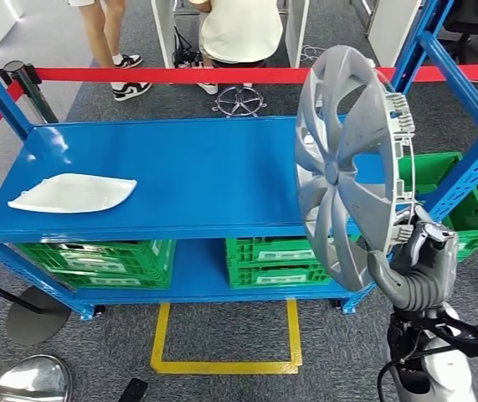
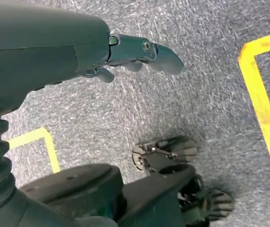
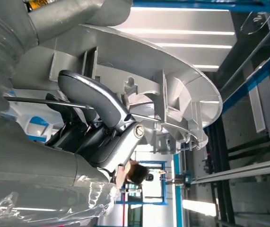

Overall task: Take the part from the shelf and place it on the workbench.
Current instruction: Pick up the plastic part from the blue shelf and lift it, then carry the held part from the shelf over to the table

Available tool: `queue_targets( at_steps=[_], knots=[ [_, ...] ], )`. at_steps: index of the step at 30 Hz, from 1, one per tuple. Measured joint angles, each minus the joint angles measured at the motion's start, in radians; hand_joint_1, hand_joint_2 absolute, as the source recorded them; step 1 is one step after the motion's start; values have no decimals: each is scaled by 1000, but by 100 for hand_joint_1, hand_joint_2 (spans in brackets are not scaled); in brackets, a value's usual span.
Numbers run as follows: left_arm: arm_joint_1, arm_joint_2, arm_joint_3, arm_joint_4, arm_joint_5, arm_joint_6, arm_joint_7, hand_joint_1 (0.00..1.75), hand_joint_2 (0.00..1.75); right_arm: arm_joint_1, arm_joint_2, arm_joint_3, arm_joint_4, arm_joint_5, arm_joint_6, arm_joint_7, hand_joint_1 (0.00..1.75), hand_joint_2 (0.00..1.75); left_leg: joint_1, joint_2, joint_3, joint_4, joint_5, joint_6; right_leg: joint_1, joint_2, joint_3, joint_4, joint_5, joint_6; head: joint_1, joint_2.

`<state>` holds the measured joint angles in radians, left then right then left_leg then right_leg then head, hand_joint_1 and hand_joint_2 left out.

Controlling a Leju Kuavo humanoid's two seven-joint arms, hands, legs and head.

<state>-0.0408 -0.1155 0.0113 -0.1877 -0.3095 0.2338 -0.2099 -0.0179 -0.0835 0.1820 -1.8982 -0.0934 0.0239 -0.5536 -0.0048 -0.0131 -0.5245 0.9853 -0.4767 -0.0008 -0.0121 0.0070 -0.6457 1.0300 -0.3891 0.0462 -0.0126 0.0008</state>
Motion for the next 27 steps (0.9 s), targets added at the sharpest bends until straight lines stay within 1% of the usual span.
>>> queue_targets(
  at_steps=[1,2,3,4,5,6,7,8,9,10,11,12,13,14,15,16,17,18,19,20,21,22,23,24,25,26,27],
  knots=[
    [2,1,0,0,-1,0,-1,0,175,4,-1,0,0,-4,3,-2,175,175,1,2,-4,-3,7,4,-1,0,-5,0,-2,5,0,0],
    [3,4,0,0,-2,1,-2,0,175,9,-3,0,0,-7,6,-4,175,175,3,4,-10,-7,16,11,-1,0,-13,14,-20,10,2,0],
    [4,6,0,0,-2,1,-5,0,175,12,-4,0,1,-9,9,-5,175,175,5,6,-17,-9,26,17,-1,0,-26,47,-53,14,4,0],
    [4,9,0,0,2,0,-8,0,175,16,-5,1,2,-12,11,-7,175,175,5,7,-25,-9,34,21,-1,-1,-44,100,-98,17,6,0],
    [4,12,1,0,10,-1,-11,0,175,18,-6,1,3,-16,16,-8,175,175,4,7,-35,-9,42,25,-1,-1,-61,167,-143,20,8,0],
    [4,14,3,0,20,-3,-14,0,175,21,-6,2,6,-19,21,-10,175,175,3,7,-45,-8,50,26,-1,-1,-74,228,-174,22,7,0],
    [4,16,5,0,31,-4,-16,0,175,25,-6,2,8,-23,25,-12,175,175,3,7,-55,-8,58,26,0,-1,-75,265,-186,24,7,0],
    [4,18,8,0,40,-4,-18,0,175,28,-6,3,10,-26,29,-13,175,175,2,7,-64,-7,65,25,0,-1,-58,265,-180,25,8,0],
    [4,19,11,0,44,-4,-20,0,175,32,-6,3,12,-28,31,-13,175,175,3,7,-72,-7,72,24,-1,-1,-22,225,-158,25,8,0],
    [4,21,13,0,47,-4,-21,0,175,34,-6,3,13,-29,33,-13,175,175,3,7,-79,-6,79,21,-1,-2,28,155,-134,24,8,0],
    [3,23,15,0,49,-4,-22,0,175,36,-6,4,13,-29,34,-13,175,175,2,7,-86,-6,85,16,0,-2,82,78,-122,22,8,0],
    [3,25,16,0,49,-4,-23,0,175,37,-6,4,13,-30,34,-14,175,175,1,7,-91,-5,92,11,1,-1,120,19,-114,17,7,0],
    [3,26,18,0,50,-4,-24,0,175,37,-6,4,13,-30,35,-14,175,175,0,6,-95,-4,99,6,3,0,141,-16,-114,13,7,0],
    [3,27,19,0,51,-3,-26,0,175,38,-6,4,13,-31,35,-15,175,175,0,6,-99,-5,108,1,5,1,144,-27,-114,7,8,0],
    [3,28,22,0,52,-2,-30,0,175,39,-6,5,13,-32,36,-16,175,175,0,6,-102,-6,117,-5,6,2,135,-26,-106,-1,8,0],
    [3,30,24,0,54,0,-35,0,175,38,-6,5,14,-32,37,-18,175,175,0,6,-106,-6,118,-11,5,1,128,-28,-98,-7,9,0],
    [2,31,27,0,55,2,-39,0,175,38,-6,5,14,-33,38,-21,175,175,0,6,-115,4,104,-17,3,0,121,-30,-88,-16,7,0],
    [0,33,29,0,56,4,-42,0,175,38,-6,5,14,-33,39,-25,175,175,1,6,-128,34,73,-23,0,-2,112,-33,-79,-23,4,0],
    [-3,35,31,0,56,6,-42,0,175,38,-5,5,14,-34,41,-29,175,175,3,6,-147,85,28,-28,-2,-4,102,-34,-69,-29,2,0],
    [-5,35,33,0,61,5,-40,0,175,38,-5,5,14,-36,43,-32,175,175,5,7,-169,153,-20,-32,-3,-4,90,-34,-60,-32,-1,0],
    [-8,35,37,0,70,-1,-38,0,175,39,-5,5,14,-39,47,-35,175,175,7,7,-188,221,-56,-35,-3,-5,77,-34,-51,-33,-2,0],
    [-9,37,44,0,86,-9,-36,0,175,40,-5,5,14,-45,55,-38,175,175,8,7,-195,268,-72,-37,-3,-5,64,-34,-42,-32,-2,0],
    [-10,39,54,0,102,-18,-36,0,175,41,-5,5,13,-55,67,-40,175,175,8,7,-188,284,-67,-38,-3,-6,53,-33,-33,-30,-2,0],
    [-11,42,66,0,115,-25,-36,0,175,42,-5,4,13,-66,81,-42,175,175,8,7,-162,264,-45,-37,-3,-5,42,-33,-25,-28,-2,0],
    [-12,46,76,0,123,-31,-38,0,175,42,-5,4,12,-78,96,-42,175,175,9,7,-119,211,-17,-37,-4,-5,33,-33,-18,-24,-2,0],
    [-14,49,84,0,124,-34,-40,0,175,42,-5,4,10,-88,108,-42,175,175,9,6,-68,141,1,-36,-3,-4,26,-32,-11,-19,-2,0],
    [-17,51,89,0,125,-36,-44,0,175,41,-5,3,7,-96,118,-41,175,175,8,4,-22,71,8,-33,-2,-5,19,-32,-4,-14,-2,0]
  ],
)
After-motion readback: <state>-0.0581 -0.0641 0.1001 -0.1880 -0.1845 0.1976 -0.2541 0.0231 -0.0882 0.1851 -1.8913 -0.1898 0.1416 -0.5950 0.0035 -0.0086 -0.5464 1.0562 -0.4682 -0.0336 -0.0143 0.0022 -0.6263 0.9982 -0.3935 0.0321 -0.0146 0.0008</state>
